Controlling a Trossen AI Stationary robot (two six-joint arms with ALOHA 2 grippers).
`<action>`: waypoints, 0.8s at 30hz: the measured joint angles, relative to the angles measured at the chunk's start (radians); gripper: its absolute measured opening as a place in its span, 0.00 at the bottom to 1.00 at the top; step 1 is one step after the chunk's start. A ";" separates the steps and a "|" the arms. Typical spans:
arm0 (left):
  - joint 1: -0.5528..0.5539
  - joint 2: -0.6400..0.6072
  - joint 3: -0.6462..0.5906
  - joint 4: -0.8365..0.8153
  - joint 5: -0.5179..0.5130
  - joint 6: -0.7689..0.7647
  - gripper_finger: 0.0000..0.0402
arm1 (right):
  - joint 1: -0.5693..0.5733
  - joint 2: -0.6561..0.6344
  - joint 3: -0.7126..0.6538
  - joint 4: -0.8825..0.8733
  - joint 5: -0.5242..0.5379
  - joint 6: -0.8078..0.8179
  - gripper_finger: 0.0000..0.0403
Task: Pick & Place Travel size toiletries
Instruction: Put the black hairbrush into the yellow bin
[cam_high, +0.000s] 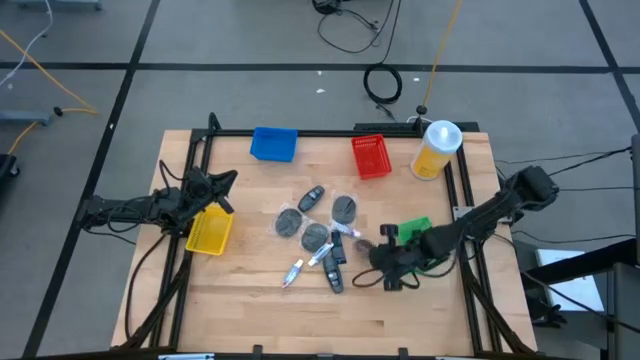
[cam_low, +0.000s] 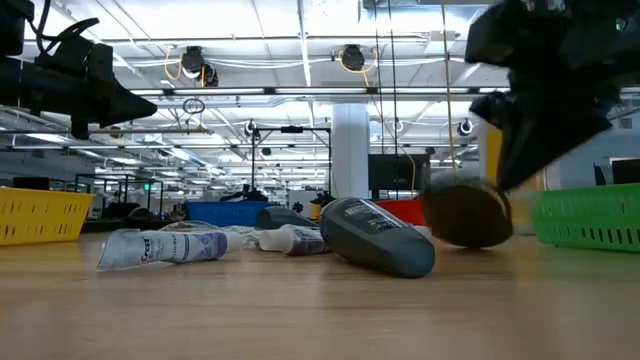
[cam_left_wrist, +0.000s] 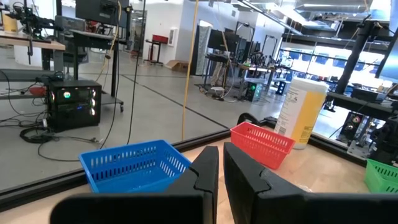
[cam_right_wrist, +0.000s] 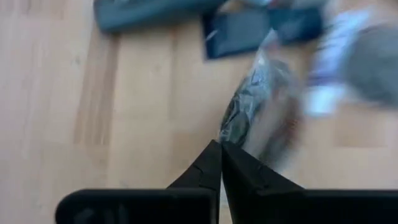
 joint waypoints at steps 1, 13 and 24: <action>0.000 0.000 0.000 0.000 0.000 0.000 0.06 | 0.000 0.020 0.000 0.014 -0.026 0.010 0.01; 0.000 0.000 0.000 0.000 0.000 0.000 0.06 | -0.023 0.059 0.000 0.083 -0.107 0.174 0.21; 0.000 0.000 0.000 0.000 0.000 0.000 0.06 | -0.252 0.026 0.000 -0.009 -0.180 0.374 0.51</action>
